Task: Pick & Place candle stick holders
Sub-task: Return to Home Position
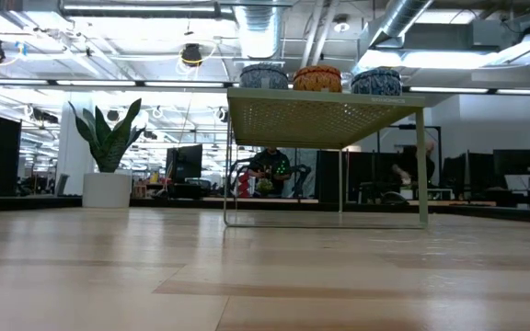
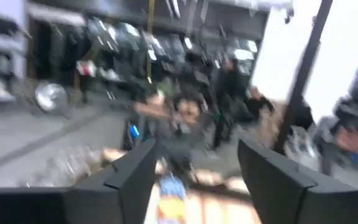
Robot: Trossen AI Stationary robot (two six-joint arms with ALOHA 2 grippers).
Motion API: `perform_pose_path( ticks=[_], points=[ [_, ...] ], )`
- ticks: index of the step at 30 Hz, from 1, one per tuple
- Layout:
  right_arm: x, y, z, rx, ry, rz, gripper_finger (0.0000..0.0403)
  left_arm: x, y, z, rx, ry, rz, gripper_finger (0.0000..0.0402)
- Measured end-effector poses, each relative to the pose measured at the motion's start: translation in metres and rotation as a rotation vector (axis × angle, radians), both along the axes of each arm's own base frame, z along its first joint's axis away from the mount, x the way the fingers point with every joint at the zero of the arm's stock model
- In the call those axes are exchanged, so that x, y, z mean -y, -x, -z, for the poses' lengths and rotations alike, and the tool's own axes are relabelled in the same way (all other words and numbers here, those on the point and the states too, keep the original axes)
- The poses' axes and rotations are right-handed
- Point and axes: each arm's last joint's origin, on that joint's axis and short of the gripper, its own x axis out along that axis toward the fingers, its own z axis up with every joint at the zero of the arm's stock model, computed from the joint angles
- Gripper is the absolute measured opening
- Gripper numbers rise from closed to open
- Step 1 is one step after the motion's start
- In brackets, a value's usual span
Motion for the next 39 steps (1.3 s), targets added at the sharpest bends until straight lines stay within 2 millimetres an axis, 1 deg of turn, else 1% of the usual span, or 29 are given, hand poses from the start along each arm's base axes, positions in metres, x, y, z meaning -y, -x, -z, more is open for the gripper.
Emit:
perform_pose_path(
  ticks=[2,4,10,13,15,19,23,27,30,32,34,39],
  points=[
    [-0.002,0.006,0.013,0.041,-0.017,0.005,0.0000,0.001,0.001,0.010,-0.027,0.018,0.046,0.0208],
    [-0.004,0.009,0.031,0.043,-0.059,0.004,0.0000,0.002,0.000,0.020,-0.038,0.037,0.079,0.0184],
    [-0.004,0.009,0.087,0.042,-0.232,0.014,0.0000,0.003,-0.014,0.069,-0.151,0.154,0.173,0.0108],
    [-0.003,0.005,0.112,0.071,-0.297,-0.004,0.0000,0.003,-0.020,0.092,-0.168,0.195,0.191,0.0074],
    [-0.002,0.003,0.126,0.104,-0.320,-0.006,0.0000,0.002,-0.023,0.109,-0.176,0.214,0.191,0.0052],
    [0.000,-0.002,0.146,0.166,-0.346,-0.013,0.0000,0.002,-0.026,0.137,-0.180,0.224,0.193,0.0010],
    [0.001,-0.003,0.159,0.176,-0.348,-0.011,0.0000,0.003,-0.020,0.155,-0.178,0.265,0.209,0.0005],
    [0.002,-0.005,0.166,0.160,-0.355,-0.008,0.0000,0.005,-0.005,0.162,-0.099,0.269,0.227,0.0004],
    [0.003,-0.007,0.171,0.142,-0.357,-0.005,0.0000,0.004,0.003,0.171,-0.042,0.263,0.195,0.0004],
    [0.004,-0.009,0.177,0.125,-0.365,-0.001,0.0000,0.003,0.001,0.178,-0.065,0.272,0.165,0.0004],
    [0.005,-0.012,0.185,0.100,-0.375,0.000,0.0000,0.003,-0.003,0.189,-0.126,0.283,0.155,0.0003],
    [0.007,-0.023,0.210,0.074,-0.402,-0.034,0.0000,0.002,-0.009,0.210,-0.157,0.308,0.147,0.0005]
  ],
)
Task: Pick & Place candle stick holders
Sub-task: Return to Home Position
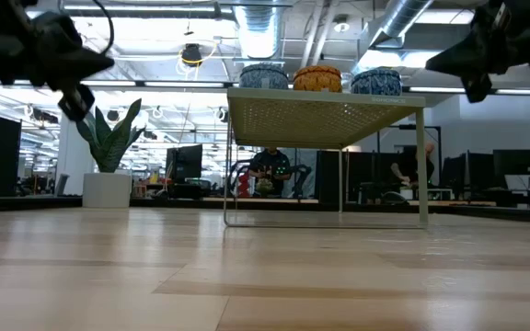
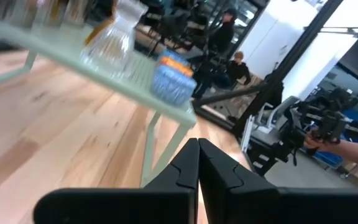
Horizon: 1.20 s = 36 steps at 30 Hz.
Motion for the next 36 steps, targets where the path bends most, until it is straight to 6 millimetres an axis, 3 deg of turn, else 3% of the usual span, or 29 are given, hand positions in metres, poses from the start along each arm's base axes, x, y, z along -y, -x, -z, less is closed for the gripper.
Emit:
perform_pose_path(
  ticks=[5,17,20,36],
  points=[
    [0.000,-0.011,0.023,0.043,-0.002,-0.045,0.0000,0.000,-0.004,0.015,-0.019,0.018,-0.003,0.0003],
    [-0.003,-0.022,0.085,0.014,-0.220,-0.080,0.0000,-0.002,-0.007,0.018,0.010,-0.073,-0.031,0.0005],
    [-0.002,-0.022,0.088,0.022,-0.284,-0.033,0.0000,-0.002,-0.008,0.019,0.004,-0.073,-0.030,0.0010],
    [-0.002,-0.022,0.088,0.010,-0.276,-0.029,0.0000,-0.002,-0.012,0.024,-0.054,-0.068,-0.027,0.0011]
  ],
)
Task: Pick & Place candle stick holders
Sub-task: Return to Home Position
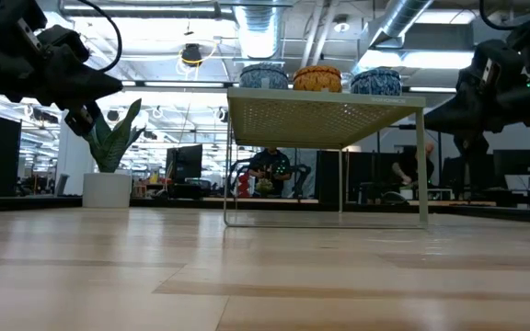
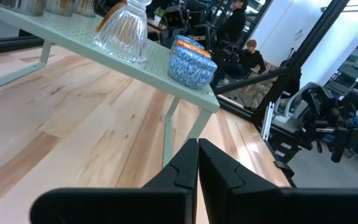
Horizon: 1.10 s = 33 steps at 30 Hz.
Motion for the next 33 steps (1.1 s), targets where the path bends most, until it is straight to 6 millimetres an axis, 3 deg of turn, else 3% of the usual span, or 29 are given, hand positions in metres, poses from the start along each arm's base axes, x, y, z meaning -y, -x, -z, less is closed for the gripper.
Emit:
perform_pose_path(
  ticks=[23,33],
  points=[
    [0.000,0.000,0.000,-0.001,0.001,-0.001,0.0000,0.000,-0.003,0.003,-0.038,0.004,0.000,0.0010],
    [0.000,0.000,0.000,-0.001,0.002,-0.001,0.0000,-0.001,0.005,-0.008,0.100,-0.011,-0.016,0.0011]
  ],
)
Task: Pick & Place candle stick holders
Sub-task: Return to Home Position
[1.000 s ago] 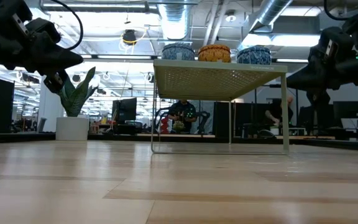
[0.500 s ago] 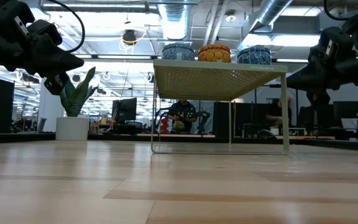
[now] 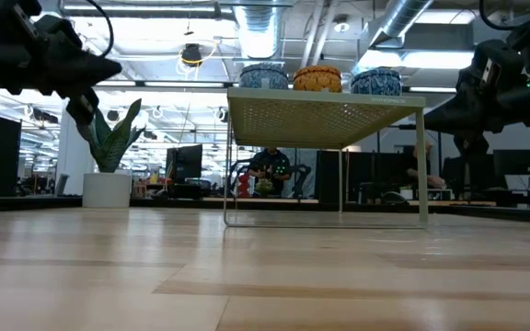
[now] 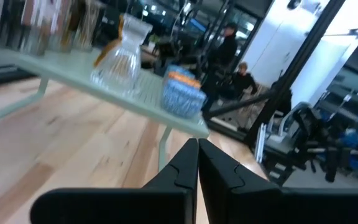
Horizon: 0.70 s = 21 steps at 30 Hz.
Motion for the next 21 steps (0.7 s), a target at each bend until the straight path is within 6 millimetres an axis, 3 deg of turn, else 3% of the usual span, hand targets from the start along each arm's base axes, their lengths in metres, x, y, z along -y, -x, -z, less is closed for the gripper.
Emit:
perform_pose_path(
  ticks=[21],
  points=[
    [0.0000,0.0000,0.0000,0.000,-0.001,0.000,0.0000,0.0000,0.0006,-0.0018,0.020,-0.002,-0.001,0.0012]
  ],
)
